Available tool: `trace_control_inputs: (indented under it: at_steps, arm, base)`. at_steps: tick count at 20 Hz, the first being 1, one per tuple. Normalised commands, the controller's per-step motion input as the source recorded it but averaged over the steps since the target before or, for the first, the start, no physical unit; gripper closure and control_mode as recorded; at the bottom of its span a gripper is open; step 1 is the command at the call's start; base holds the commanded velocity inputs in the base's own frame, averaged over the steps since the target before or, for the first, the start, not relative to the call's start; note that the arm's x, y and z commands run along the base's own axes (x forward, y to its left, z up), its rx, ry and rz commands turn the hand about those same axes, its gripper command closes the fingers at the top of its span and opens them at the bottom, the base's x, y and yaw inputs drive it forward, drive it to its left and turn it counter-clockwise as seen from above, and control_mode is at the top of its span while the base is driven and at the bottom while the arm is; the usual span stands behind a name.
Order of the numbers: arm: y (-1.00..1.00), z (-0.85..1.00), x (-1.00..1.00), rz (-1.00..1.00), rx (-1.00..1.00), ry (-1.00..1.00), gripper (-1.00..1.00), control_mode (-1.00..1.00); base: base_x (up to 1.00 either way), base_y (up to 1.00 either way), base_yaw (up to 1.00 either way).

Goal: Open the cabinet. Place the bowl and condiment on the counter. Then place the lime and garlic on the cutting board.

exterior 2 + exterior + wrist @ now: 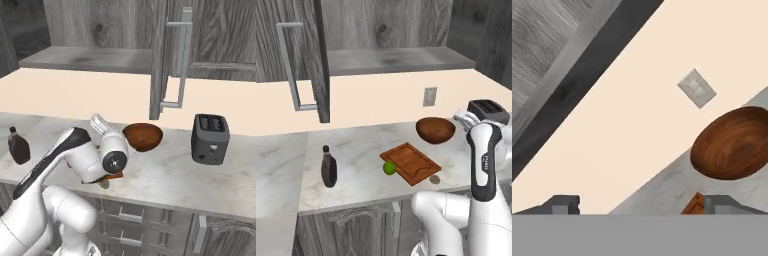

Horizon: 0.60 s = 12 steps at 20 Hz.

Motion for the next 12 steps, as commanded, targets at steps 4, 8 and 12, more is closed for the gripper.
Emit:
trace_control_inputs:
  at_steps: [4, 8, 12]
  arm:
    - [0.09, 1.00, -0.46, 0.00, -0.15, 0.33, -1.00, -1.00]
    - [0.00, 0.65, -0.31, 0.00, -0.22, 0.43, -1.00, -1.00]
    - [-0.03, -0.26, -0.15, 0.00, -0.22, 0.24, -1.00, -1.00]
  base:
    - [0.00, 0.00, 0.00]
    - [0.00, 0.00, 0.00]
    - [0.00, 0.00, 0.00]
